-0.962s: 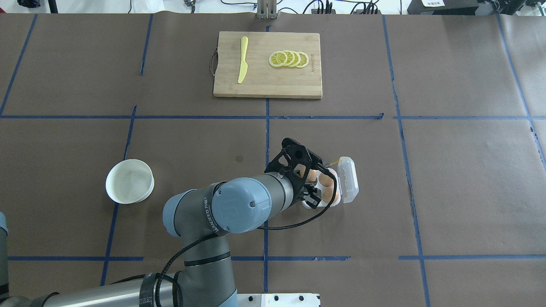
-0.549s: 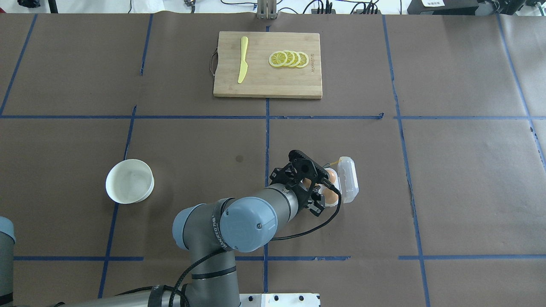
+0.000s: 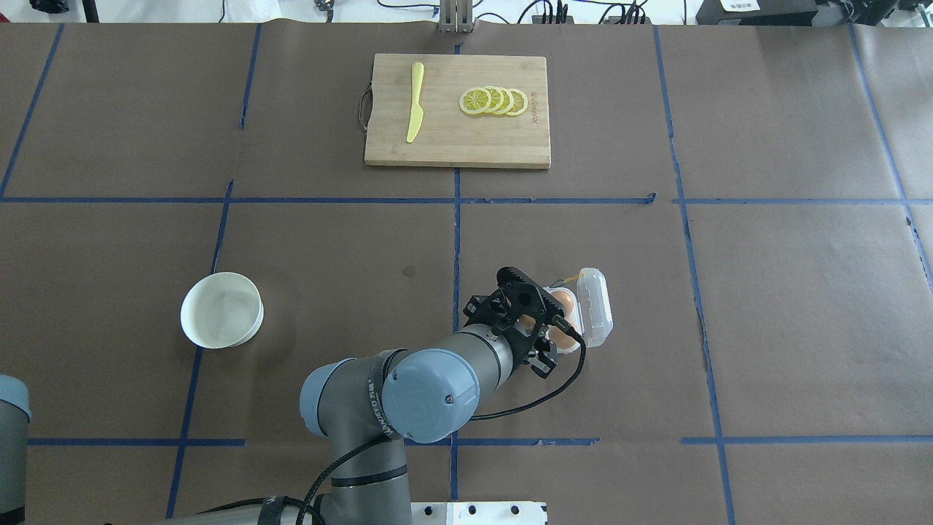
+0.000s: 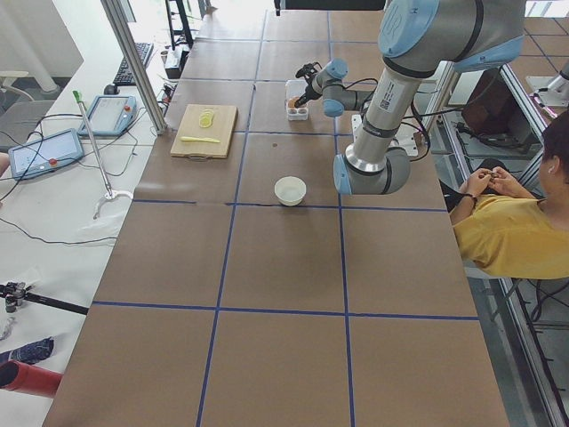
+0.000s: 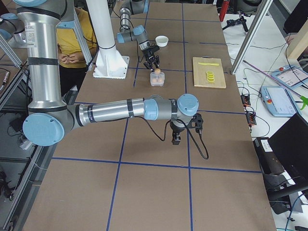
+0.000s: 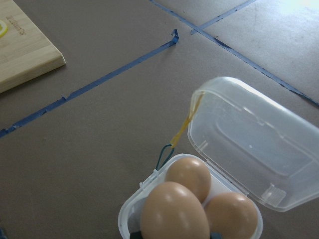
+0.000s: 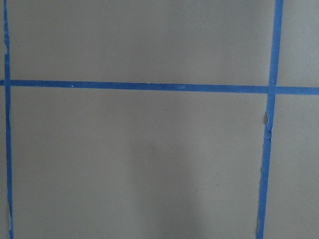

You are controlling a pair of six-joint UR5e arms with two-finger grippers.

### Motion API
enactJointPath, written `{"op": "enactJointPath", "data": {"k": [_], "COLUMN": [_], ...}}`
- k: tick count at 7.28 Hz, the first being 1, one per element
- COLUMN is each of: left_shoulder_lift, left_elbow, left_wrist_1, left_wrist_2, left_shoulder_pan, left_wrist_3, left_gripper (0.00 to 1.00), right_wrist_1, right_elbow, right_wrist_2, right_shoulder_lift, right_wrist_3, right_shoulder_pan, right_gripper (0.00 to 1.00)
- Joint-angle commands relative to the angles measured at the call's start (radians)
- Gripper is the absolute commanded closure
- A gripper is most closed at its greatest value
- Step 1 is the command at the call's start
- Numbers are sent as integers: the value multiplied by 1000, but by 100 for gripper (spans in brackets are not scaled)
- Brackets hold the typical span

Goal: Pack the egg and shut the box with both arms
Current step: 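Lower the egg into the empty carton cup and open the left gripper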

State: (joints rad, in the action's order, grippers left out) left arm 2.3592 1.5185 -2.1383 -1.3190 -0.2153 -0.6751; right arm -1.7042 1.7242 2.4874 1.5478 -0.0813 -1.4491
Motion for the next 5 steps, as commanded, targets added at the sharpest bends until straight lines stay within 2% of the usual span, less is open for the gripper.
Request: {"op": "enactJointPath", "data": {"k": [1,2,3,5], "left_shoulder_lift": [-1,0,2,3], "left_elbow": [-4,-12,-12,-11], "left_wrist_1": [0,0,-9,-20], "left_wrist_2": [1,3,4,18], "left_shoulder_pan": [1,1,4,8], "left_wrist_3": [2,0,-20,-21], "left_gripper": [78,34,0,0], "right_wrist_1": [0,0,0,0], "right_elbow": [0,0,-2,0], "right_wrist_2": [-1,-1,-1,-1], "right_shoulder_lift": [0,0,0,0], "right_wrist_3": [2,0,0,2], "right_shoulder_pan": [0,1,0,0], "right_gripper": [0,0,0,0]}}
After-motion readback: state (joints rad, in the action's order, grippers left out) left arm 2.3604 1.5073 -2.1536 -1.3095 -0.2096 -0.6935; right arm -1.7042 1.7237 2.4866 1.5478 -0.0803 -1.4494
